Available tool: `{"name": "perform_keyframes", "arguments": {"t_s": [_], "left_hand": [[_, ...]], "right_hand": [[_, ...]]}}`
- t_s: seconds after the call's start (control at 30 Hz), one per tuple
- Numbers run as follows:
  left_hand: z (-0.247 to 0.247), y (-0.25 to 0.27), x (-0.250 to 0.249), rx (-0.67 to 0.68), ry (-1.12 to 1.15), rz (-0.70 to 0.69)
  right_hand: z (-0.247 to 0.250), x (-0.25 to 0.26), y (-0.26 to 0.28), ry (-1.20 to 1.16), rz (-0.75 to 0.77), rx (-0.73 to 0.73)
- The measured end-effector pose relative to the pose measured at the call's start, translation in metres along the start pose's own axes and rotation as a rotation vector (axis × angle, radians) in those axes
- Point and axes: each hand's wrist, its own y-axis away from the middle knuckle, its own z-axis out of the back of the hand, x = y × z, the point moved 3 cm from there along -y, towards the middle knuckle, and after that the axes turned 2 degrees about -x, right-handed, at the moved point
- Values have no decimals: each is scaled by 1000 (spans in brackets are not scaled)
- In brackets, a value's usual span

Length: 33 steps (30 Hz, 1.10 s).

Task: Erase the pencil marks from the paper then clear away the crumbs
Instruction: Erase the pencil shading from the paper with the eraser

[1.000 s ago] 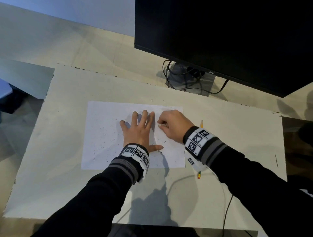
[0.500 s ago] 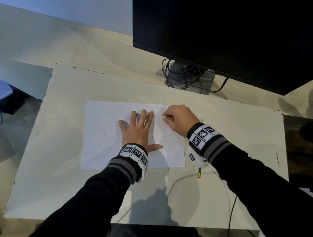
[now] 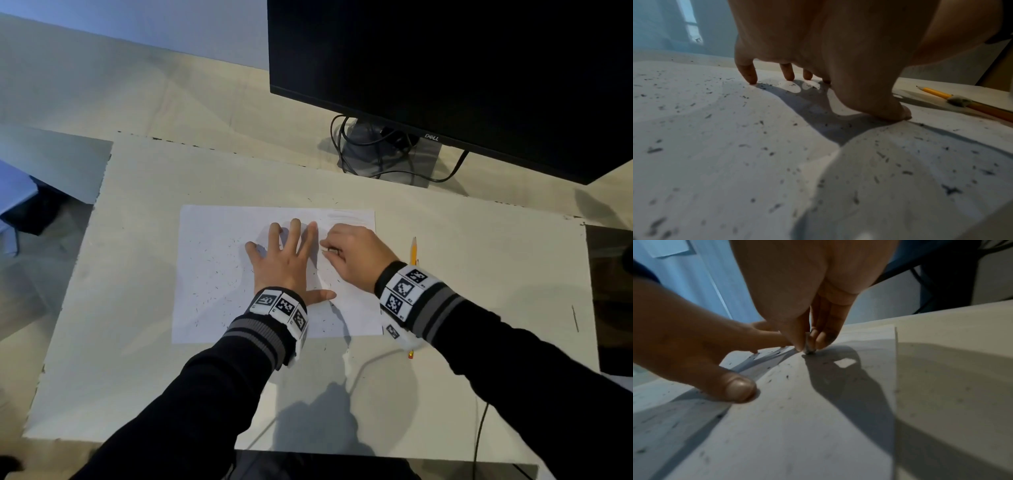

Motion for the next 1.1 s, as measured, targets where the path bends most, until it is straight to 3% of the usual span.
{"name": "perform_keyframes", "arguments": {"t_s": [0.07,0.2,0.37,0.57,0.73,0.9,1.1], "left_hand": [[0,0,0,-1,14,1],[-1,0,1,-5,3,5],[1,-1,0,12,13,9],[4,-2,-1,47,31,18],[2,-3,-1,34,36,21],[3,-3,-1,46,42,31],[5,-4,-2,66,40,37]], "right_hand": [[11,-5,-10,36,-22,27],[25,-22,-24,4,-178,-137],[5,-6,0,-39,-61,-40],[17,-20,-25,-62,-185,-179],[10,-4,-5,-43,-73,-11],[25,-27,-46,-77,-211,-190],[13,-12,-18,-71,-99,-108]]}}
